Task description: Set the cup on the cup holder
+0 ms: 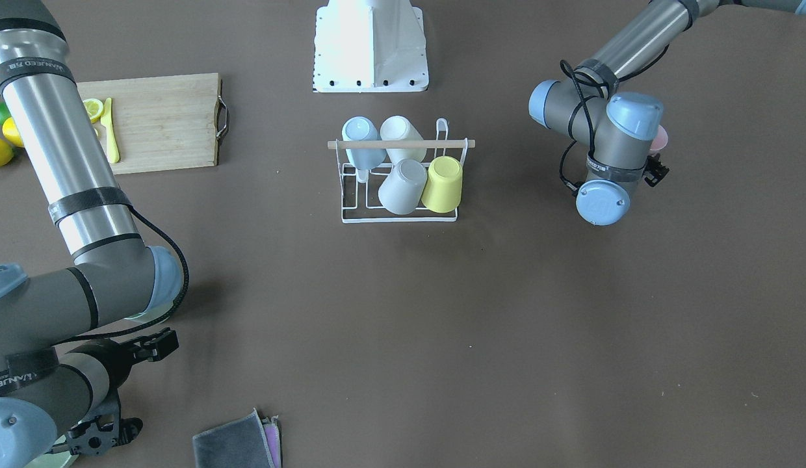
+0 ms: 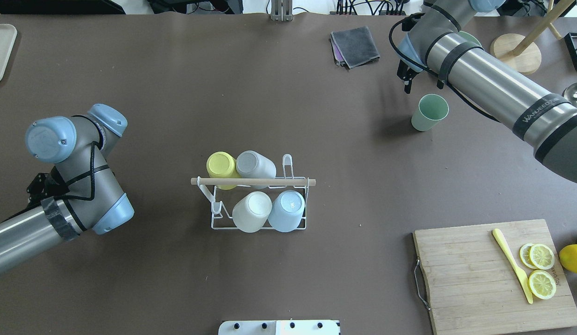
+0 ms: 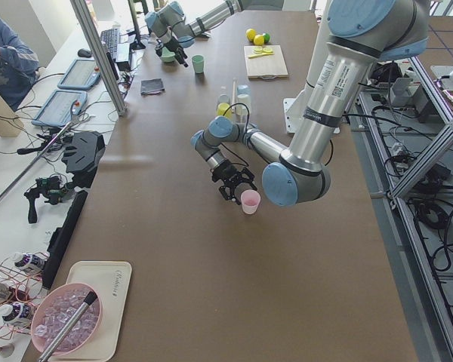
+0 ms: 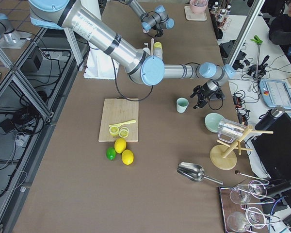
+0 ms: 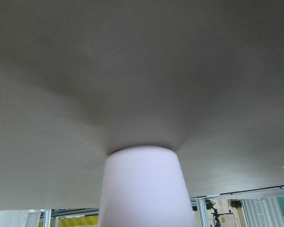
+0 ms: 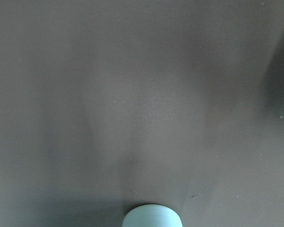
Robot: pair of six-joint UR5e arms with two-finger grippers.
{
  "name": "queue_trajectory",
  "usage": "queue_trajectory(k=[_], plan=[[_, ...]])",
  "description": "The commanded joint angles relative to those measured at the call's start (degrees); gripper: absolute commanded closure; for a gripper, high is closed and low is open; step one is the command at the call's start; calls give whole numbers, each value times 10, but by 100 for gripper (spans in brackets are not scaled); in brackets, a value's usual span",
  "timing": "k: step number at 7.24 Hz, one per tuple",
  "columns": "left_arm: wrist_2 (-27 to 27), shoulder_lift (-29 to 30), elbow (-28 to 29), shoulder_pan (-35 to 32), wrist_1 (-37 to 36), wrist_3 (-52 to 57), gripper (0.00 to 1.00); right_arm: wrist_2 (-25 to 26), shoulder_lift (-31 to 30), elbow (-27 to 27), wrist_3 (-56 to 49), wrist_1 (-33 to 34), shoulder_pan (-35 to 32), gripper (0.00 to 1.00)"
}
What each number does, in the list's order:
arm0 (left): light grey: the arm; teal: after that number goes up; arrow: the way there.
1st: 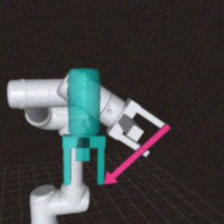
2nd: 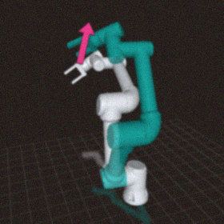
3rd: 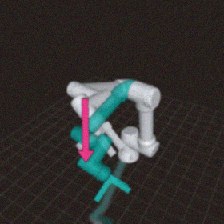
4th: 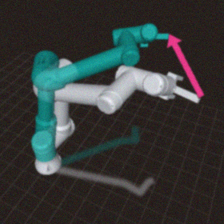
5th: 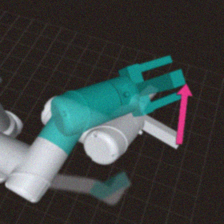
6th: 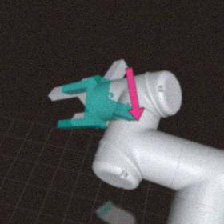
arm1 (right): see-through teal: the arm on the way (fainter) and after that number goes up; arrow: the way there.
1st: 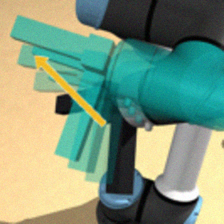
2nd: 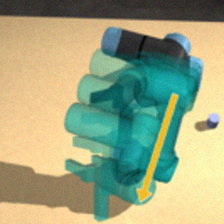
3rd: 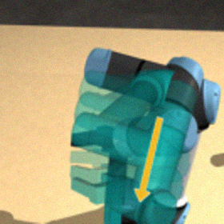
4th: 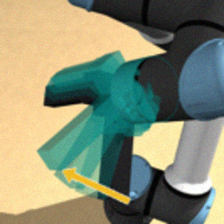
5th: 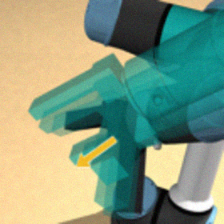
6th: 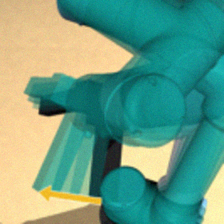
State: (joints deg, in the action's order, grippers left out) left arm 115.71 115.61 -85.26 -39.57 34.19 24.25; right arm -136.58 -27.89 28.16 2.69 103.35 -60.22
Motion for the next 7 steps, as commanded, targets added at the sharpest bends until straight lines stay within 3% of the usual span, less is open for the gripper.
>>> queue_trajectory(k=[1, 7], plan=[[-7, 0, 4, 25, 0, -2, 3, 0, 25, -56, -25, 0, 0, 0], [-15, -12, 0, 42, -2, -15, 3, 7, 78, -168, -52, -1, 14, 0]])
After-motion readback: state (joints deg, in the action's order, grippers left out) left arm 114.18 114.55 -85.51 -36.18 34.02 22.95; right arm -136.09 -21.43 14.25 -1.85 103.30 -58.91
